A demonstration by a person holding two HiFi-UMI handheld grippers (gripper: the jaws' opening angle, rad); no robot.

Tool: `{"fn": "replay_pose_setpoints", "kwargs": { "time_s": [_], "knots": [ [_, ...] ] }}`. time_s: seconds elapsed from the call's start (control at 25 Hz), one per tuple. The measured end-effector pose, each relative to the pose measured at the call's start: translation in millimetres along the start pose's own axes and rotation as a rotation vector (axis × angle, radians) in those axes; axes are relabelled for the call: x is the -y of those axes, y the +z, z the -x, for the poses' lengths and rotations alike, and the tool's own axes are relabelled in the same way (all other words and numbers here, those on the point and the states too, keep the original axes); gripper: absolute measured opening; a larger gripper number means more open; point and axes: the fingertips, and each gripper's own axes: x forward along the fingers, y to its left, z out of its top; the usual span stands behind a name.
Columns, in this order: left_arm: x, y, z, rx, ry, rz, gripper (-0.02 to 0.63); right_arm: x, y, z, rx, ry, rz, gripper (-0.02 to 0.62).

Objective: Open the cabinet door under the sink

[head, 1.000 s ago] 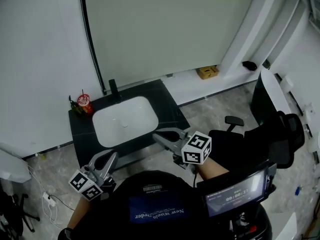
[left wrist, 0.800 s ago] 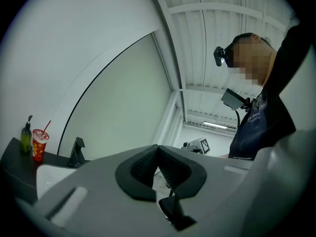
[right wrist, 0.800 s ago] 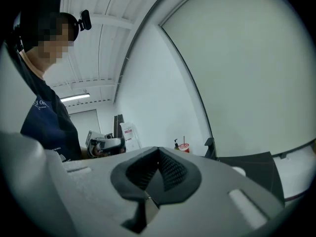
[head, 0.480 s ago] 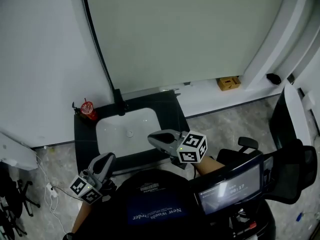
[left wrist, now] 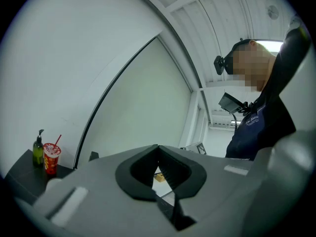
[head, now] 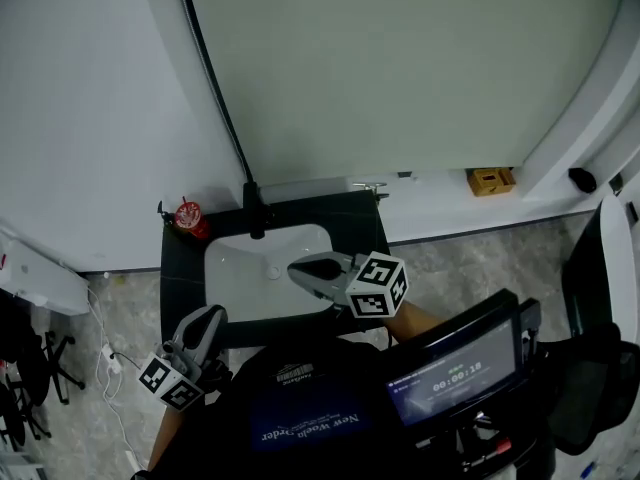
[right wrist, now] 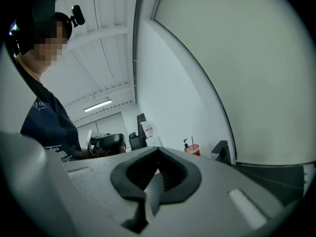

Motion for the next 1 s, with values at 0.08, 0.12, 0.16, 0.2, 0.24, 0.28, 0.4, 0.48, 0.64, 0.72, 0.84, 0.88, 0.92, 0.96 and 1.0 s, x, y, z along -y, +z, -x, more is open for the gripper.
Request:
{"fn": "replay_pose_setpoints", "kwargs": {
  "time_s": [0.08,0.12,0.16,0.2,0.24,0.28,0.4,0.48,0.64,0.72,0.84,0.88,0.92,0.96,1.0],
  "knots": [
    [-14.7,2.1,7.7,0.004,0.003,-0.003,0.000,1.0,0.9,-16.0,0.000,0.000,0.001,0.002],
    [-24.5,3.9,11.9,0.009,0.000,-0.001,0.000,2.0,1.9,-25.7,0.000,-0.005,0.004,0.002],
    [-34.8,6.2,16.6,0.015,-0.005,0.003,0.000,2.8,3.5,-35.7,0.002,-0.015,0.006,0.002],
    [-45.1,9.0,21.9,0.018,-0.012,0.007,0.000,3.1,5.4,-46.0,0.005,-0.027,0.006,0.001],
    [-55.5,12.5,27.6,0.019,-0.019,0.009,0.000,2.4,7.6,-56.4,0.012,-0.042,0.002,0.001],
    [-65.8,16.8,33.6,0.017,-0.027,0.008,0.000,0.7,9.7,-66.9,0.018,-0.056,-0.001,0.002],
    [-94.8,30.3,50.8,0.007,-0.053,-0.002,0.000,-4.4,15.6,-96.0,0.029,-0.103,0.010,0.002],
    [-108.4,39.5,58.4,0.018,-0.081,0.018,0.000,-5.0,19.5,-111.1,0.040,-0.138,0.014,0.001],
    [-123.5,44.9,62.2,0.018,-0.124,0.058,0.000,-4.9,24.3,-125.0,0.055,-0.200,0.030,0.002],
    [-126.8,40.3,56.7,0.005,-0.127,0.057,0.000,-0.9,24.3,-122.3,0.049,-0.219,0.043,0.002],
    [-124.2,31.9,46.6,-0.002,-0.116,0.030,0.000,5.3,20.0,-112.3,0.021,-0.231,0.058,0.000],
    [-120.0,32.4,43.3,0.007,-0.113,0.026,0.000,7.0,17.9,-107.5,0.012,-0.232,0.057,0.000],
    [-117.0,33.1,40.2,0.011,-0.107,0.022,0.000,9.6,16.4,-102.4,0.004,-0.234,0.055,0.000],
    [-115.6,34.2,36.4,0.014,-0.102,0.024,0.000,13.6,15.7,-97.7,0.000,-0.236,0.051,0.000],
    [-115.8,35.0,31.9,0.015,-0.097,0.033,0.000,19.0,15.9,-93.4,-0.002,-0.239,0.046,0.000]
  ]
}}
